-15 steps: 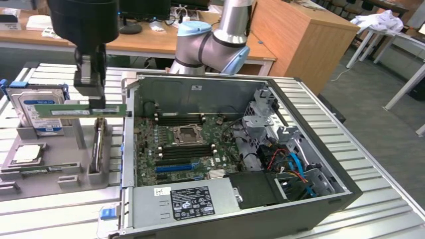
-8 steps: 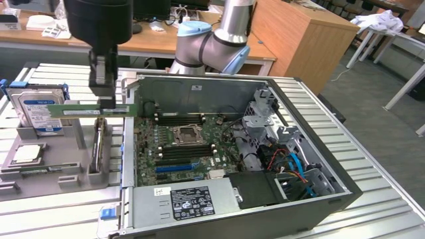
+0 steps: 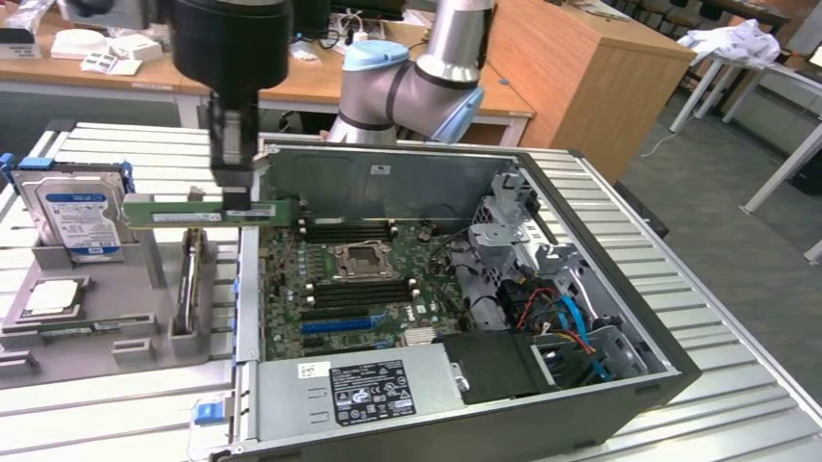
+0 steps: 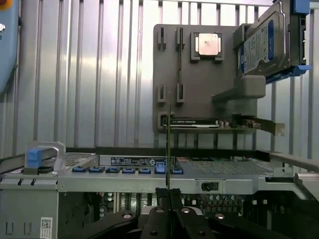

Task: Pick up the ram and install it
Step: 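Pick up the ram and move it above insertion slot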

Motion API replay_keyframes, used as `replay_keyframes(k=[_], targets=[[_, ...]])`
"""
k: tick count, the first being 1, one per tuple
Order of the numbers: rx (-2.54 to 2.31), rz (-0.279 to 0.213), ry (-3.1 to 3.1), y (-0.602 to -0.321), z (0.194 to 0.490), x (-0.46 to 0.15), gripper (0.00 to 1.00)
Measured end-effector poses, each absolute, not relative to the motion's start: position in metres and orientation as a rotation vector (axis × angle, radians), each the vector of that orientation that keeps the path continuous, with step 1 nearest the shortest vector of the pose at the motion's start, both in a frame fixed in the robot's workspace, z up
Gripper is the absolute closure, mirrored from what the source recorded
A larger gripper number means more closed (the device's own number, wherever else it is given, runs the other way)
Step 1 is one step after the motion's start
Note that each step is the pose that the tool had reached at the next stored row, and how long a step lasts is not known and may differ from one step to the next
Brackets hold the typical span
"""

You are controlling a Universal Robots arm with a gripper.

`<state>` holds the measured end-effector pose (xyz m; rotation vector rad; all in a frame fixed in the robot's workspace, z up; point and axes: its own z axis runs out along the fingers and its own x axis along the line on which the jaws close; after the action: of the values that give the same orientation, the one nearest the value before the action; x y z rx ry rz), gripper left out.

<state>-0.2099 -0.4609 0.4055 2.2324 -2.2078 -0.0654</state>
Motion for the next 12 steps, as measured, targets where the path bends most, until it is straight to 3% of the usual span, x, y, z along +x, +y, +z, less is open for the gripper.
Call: replay_keyframes(k=[12], targets=[[2.233, -0.067, -2.206, -0.462, 0.406, -0.167, 0.88]])
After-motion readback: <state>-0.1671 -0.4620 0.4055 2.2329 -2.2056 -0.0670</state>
